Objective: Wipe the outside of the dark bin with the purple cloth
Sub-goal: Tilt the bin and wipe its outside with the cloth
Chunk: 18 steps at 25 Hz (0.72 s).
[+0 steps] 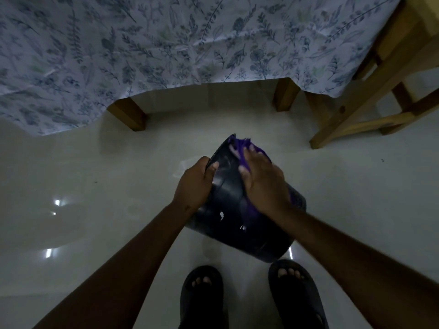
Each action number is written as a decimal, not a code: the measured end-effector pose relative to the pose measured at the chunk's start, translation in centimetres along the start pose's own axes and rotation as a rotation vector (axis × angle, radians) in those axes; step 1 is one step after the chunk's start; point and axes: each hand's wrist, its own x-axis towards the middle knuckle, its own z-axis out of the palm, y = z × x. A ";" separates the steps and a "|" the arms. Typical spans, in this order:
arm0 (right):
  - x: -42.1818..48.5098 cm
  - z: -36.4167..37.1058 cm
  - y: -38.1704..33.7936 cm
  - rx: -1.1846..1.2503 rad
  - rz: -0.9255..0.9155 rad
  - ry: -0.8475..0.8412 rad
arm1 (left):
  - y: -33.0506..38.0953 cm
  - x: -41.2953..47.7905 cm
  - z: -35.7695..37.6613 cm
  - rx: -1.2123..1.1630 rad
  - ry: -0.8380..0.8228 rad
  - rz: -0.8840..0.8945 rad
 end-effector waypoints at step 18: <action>-0.3 -0.9 2.4 -0.086 0.096 0.114 | 0.4 0.2 -0.5 -0.050 -0.020 -0.057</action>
